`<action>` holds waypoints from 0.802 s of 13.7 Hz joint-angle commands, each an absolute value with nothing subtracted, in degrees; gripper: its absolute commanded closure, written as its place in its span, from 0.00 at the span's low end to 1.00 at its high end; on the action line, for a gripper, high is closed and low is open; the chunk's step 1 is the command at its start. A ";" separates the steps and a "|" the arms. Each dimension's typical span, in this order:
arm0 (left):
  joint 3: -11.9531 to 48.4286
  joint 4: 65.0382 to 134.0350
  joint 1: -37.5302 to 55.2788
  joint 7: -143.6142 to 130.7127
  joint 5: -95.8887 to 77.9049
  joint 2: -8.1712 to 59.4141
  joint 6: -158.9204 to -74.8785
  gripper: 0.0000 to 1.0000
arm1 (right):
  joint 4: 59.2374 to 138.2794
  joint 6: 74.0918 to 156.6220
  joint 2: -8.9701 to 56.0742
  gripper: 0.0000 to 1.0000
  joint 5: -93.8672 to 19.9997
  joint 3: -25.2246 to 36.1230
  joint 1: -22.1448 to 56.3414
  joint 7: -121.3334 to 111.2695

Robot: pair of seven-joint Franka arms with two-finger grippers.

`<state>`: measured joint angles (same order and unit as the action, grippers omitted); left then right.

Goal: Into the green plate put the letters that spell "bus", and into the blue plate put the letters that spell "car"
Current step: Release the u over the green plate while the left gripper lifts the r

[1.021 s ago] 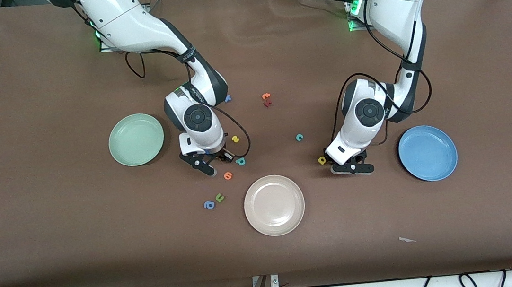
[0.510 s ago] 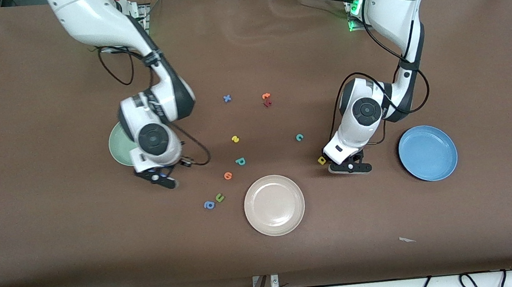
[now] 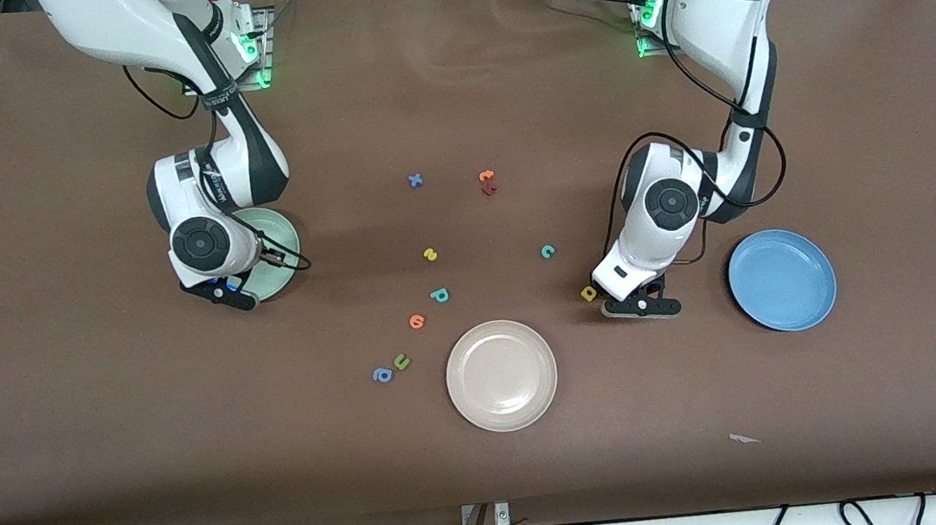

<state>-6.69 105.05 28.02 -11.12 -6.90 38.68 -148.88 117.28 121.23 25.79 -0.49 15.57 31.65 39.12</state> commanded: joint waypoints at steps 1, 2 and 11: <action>-6.59 105.21 29.00 -11.69 -7.73 43.15 -149.06 0.87 | 120.32 122.70 23.47 0.00 -1.49 15.91 31.47 38.58; -6.59 105.12 28.92 -11.78 -7.73 43.07 -149.06 0.90 | 119.97 122.35 23.21 0.00 -1.49 15.91 31.46 38.67; -7.91 98.45 22.87 -3.37 -7.38 38.50 -132.74 0.94 | 100.13 118.56 29.07 0.01 -13.18 13.89 40.50 58.41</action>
<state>-7.66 101.31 25.63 -8.47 -6.90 38.78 -137.58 106.15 119.32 24.49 -12.09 13.55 37.60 52.42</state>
